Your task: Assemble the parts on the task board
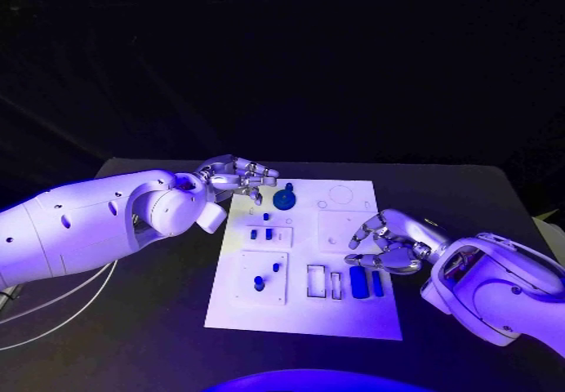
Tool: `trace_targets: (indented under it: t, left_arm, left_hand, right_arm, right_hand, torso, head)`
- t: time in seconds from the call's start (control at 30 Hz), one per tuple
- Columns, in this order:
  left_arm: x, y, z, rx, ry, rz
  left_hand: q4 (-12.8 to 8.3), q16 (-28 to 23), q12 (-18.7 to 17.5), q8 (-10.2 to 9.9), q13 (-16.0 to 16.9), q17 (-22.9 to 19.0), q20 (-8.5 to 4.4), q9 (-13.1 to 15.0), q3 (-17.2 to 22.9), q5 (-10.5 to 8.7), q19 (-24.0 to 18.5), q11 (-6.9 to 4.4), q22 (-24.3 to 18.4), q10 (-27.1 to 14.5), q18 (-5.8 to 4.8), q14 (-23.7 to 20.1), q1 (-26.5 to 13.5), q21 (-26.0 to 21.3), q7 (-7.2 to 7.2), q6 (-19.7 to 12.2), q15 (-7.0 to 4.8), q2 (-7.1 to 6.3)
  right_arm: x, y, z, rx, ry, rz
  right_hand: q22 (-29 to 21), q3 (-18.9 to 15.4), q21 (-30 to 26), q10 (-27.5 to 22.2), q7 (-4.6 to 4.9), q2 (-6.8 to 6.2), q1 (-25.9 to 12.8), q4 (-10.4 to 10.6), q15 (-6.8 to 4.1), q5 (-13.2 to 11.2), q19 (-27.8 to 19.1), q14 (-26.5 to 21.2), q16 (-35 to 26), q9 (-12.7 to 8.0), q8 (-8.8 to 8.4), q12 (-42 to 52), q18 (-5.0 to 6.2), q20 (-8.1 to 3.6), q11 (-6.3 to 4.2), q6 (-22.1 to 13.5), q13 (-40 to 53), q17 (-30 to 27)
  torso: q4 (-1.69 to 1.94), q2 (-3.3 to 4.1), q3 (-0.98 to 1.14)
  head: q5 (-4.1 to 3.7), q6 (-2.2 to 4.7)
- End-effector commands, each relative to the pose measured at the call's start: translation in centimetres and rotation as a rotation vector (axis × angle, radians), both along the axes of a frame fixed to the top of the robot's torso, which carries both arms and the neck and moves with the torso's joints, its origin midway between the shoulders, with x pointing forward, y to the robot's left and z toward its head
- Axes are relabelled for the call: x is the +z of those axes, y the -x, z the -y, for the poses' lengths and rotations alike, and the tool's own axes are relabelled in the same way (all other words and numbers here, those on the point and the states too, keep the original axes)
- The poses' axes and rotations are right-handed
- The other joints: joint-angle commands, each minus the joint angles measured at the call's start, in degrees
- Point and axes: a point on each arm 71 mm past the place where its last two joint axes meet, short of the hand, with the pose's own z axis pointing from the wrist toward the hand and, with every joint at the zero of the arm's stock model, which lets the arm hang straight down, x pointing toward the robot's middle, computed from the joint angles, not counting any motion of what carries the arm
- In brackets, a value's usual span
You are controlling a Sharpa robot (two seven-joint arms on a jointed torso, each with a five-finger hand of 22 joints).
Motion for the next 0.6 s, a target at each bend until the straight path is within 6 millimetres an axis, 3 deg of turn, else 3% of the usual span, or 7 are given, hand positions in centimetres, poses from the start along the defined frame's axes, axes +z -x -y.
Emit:
trace_targets:
  t: [0.03, 0.13, 0.3, 0.43, 0.6]
  left_arm:
    - [0.0, 0.1, 0.3, -0.024, 0.018, 0.017]
    - [-0.2, 0.1, 0.4, -0.026, 0.021, 0.014]
    - [-0.4, 0.1, 0.5, -0.027, 0.023, 0.013]
    - [-0.4, 0.1, 0.6, -0.030, 0.025, 0.013]
    - [-0.4, 0.2, 0.6, -0.030, 0.026, 0.013]
  left_hand:
    - [-0.2, -0.1, 0.4, 0.4, 0.1, -0.1, -0.06, -0.1, -0.1, 0.02, 0.5, 0.04, -0.1, -0.5, 0.76, -0.4, 0.2, -0.3, -0.29, 0.1, -0.05, 0.53]
    - [-0.2, -0.1, 0.4, 0.4, 0.1, -0.1, -0.06, -0.1, -0.1, 0.02, 0.5, 0.04, -0.1, -0.5, 0.76, -0.4, 0.2, -0.3, -0.29, 0.1, -0.05, 0.53]
    - [-0.2, -0.1, 0.4, 0.4, 0.1, -0.1, -0.06, -0.1, -0.1, 0.02, 0.5, 0.04, -0.1, -0.5, 0.76, -0.4, 0.2, -0.3, -0.29, 0.1, -0.05, 0.53]
    - [-0.2, -0.1, 0.4, 0.4, 0.1, -0.1, -0.06, -0.1, -0.1, 0.02, 0.5, 0.04, -0.1, -0.5, 0.76, -0.4, 0.2, -0.3, -0.29, 0.1, -0.05, 0.53]
    - [-0.2, -0.1, 0.4, 0.4, 0.1, -0.1, -0.06, -0.1, -0.1, 0.02, 0.5, 0.04, -0.1, -0.5, 0.76, -0.4, 0.2, -0.3, -0.29, 0.1, -0.05, 0.53]
  right_arm:
    - [-0.8, 0.6, 1.5, -0.079, 0.013, -0.094]
    - [-1.0, 1.3, 2.9, -0.133, 0.059, -0.075]
    - [-1.2, 2.2, 4.1, -0.204, 0.120, -0.035]
    - [-1.8, 2.5, 4.1, -0.241, 0.139, -0.022]
    - [-2.6, 2.6, 3.5, -0.245, 0.141, -0.014]
  right_hand:
    - [8.4, -1.6, 0.6, 1.9, -0.33, 0.79, 0.4, 0.5, -0.26, -0.2, 0.4, 5.3, 0.6, 1.2, 0.32, 1.5, -0.81, 0.00, -0.09, 0.1, 7.6, 10.6]
    - [8.5, -3.1, 0.7, 1.9, -0.46, 0.50, -0.1, 1.4, -0.30, 0.7, 0.5, 5.3, 0.7, 2.0, 0.56, 1.6, -0.84, -0.03, -0.18, 0.5, 7.7, 10.9]
    - [8.6, -5.7, 0.4, 1.2, -0.60, 0.06, -0.3, 3.1, -0.40, 2.6, 0.5, 5.3, 0.8, 3.1, 0.57, 0.8, -0.79, -0.12, -0.32, 0.6, 6.8, 11.0]
    - [8.6, -8.6, 0.0, 0.9, -0.61, -0.04, -0.7, 5.0, -0.43, 5.9, 0.4, 5.3, 0.8, 4.0, 0.35, 0.4, -0.75, -0.12, -0.33, 0.3, 6.6, 11.0]
    - [8.5, -9.9, -0.5, 0.7, -0.61, 0.29, -1.1, 5.4, -0.39, 6.8, 0.2, 5.3, 0.7, 4.4, 0.22, 0.1, -0.66, -0.13, -0.30, 0.2, 6.3, 10.8]
  torso:
    - [-0.72, -0.66, 0.03]
    - [-0.79, -0.82, 0.08]
    - [-1.11, -1.02, -0.01]
    - [-1.18, -1.09, -0.17]
    - [-1.09, -1.05, -0.16]
  head:
    - [-2.10, -0.11]
    - [-3.98, -0.11]
    - [-5.30, -0.44]
    - [-5.65, -0.74]
    - [-5.77, -0.82]
